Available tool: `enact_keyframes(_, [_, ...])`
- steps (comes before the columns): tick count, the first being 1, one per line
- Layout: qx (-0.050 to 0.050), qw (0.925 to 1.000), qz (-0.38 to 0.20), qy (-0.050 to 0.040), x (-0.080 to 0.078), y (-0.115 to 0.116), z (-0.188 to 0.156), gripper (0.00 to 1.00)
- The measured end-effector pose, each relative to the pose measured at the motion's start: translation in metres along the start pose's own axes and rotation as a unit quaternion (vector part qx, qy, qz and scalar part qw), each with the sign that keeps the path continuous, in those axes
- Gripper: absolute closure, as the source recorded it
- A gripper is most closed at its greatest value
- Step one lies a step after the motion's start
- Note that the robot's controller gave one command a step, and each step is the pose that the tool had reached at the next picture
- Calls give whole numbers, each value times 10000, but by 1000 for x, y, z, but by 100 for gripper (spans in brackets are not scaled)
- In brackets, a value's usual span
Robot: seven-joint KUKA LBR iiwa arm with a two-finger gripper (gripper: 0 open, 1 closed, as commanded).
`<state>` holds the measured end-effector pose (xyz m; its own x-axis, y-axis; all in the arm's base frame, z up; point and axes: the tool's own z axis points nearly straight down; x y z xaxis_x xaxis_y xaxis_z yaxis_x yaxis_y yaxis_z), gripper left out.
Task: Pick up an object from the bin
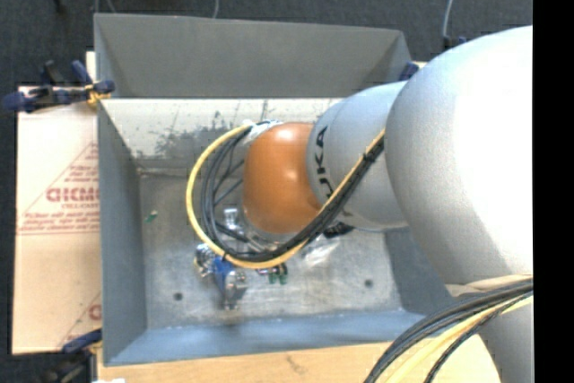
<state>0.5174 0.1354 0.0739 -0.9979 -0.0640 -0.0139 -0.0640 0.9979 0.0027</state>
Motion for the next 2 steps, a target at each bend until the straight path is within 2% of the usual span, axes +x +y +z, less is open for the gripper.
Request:
enact_keyframes(1, [-4, 10000, 10, -31, -2, 0, -2, 100])
enact_keyframes(2, [8, 9997, 228, 40, -19, -21, -15, 100])
